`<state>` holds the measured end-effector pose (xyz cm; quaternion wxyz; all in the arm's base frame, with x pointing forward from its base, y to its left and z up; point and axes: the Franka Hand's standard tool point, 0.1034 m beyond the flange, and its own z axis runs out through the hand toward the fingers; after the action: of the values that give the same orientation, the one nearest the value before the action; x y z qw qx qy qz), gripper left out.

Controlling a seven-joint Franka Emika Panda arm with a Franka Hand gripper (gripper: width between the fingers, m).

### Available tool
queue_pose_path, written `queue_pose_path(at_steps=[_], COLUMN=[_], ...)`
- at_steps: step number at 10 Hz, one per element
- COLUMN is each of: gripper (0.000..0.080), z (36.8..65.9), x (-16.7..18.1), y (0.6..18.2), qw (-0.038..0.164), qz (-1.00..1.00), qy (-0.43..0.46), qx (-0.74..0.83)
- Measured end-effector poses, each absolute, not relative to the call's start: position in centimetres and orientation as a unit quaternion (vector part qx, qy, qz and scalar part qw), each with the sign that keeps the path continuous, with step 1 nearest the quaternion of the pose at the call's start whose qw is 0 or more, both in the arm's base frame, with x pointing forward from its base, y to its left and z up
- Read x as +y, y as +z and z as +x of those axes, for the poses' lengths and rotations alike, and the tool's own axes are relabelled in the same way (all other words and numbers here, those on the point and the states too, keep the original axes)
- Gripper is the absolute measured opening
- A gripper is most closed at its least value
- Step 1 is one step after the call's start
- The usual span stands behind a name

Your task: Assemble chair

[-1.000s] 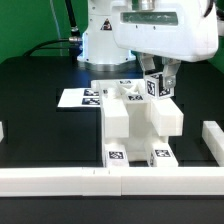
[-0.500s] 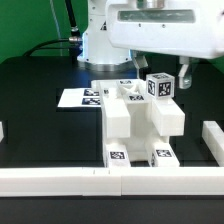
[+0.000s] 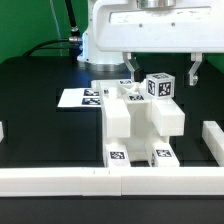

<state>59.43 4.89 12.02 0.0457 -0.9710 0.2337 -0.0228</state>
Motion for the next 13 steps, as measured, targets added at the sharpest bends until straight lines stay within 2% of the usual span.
queue_pose_path(at_steps=[2,5,9,10,11,12,13], gripper=[0.0649,0.0649,0.0649,0.0547,0.0412,0.0412,0.0282], z=[59.44,59.49,59.43,59.43,59.43,59.43,59.43], x=[4.84,4.8,4.74,4.74,4.73,4.74,4.73], y=[12.02,12.09,12.02,12.02,12.02,12.02,12.02], qw=[0.044,0.005,-0.004,-0.004,-0.004,-0.003,-0.003], qz=[-0.986,-0.999,-0.995,-0.995,-0.995,-0.996,-0.996], qy=[-0.026,-0.032,-0.031,-0.031,-0.031,-0.031,-0.031], qx=[0.161,0.004,-0.094,-0.094,-0.094,-0.085,-0.085])
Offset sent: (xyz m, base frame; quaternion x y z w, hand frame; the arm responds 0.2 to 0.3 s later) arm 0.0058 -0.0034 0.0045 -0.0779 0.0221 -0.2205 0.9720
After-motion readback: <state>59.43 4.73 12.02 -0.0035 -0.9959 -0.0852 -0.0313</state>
